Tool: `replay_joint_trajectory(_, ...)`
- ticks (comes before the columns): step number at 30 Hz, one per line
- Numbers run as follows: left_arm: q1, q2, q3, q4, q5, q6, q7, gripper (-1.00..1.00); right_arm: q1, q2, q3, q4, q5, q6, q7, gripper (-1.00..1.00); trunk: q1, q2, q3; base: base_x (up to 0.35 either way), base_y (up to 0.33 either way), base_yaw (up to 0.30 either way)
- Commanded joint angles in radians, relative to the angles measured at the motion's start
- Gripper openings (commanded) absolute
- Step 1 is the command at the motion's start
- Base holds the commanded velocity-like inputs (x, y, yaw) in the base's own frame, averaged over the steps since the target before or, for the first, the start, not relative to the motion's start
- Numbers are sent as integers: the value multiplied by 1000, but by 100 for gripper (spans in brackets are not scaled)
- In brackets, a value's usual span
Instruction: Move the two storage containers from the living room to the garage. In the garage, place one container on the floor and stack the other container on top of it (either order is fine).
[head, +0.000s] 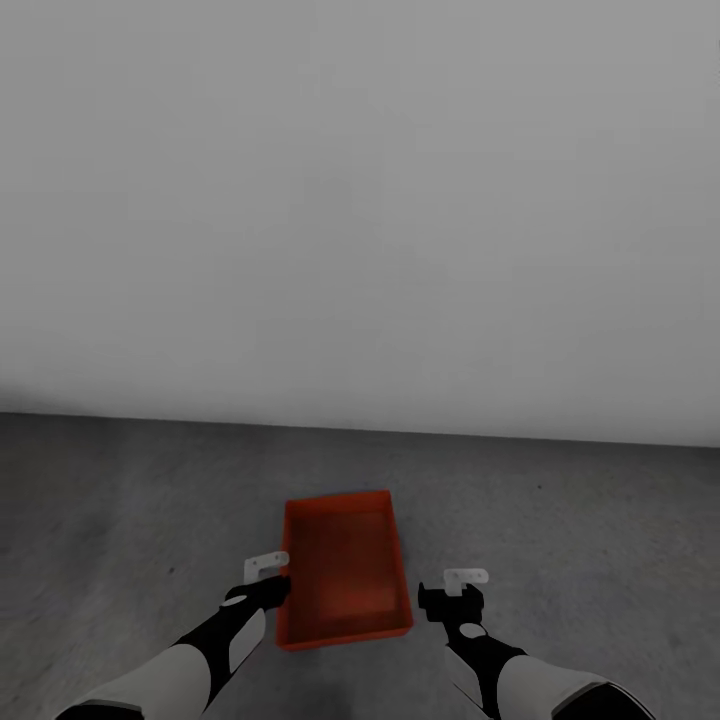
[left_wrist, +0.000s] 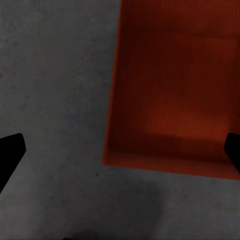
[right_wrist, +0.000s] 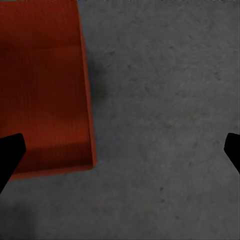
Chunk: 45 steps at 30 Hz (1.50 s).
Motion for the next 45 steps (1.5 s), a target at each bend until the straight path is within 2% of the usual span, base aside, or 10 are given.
replay_joint_trajectory(1,0,0,-8,0,9,-3,5,100,-1,1,8,2,-9,-4,-2,100,-4,7,3,0,0,0)
replay_joint_trajectory(34,0,0,-9,7,7,-2,1,100,-1,1,8,2,-9,-4,-2,100,-130,238,106,0,0,0)
replay_joint_trajectory(45,0,1,-11,8,-1,-2,-12,100,-1,1,8,2,-9,-4,-2,100,-130,238,106,7,0,0)
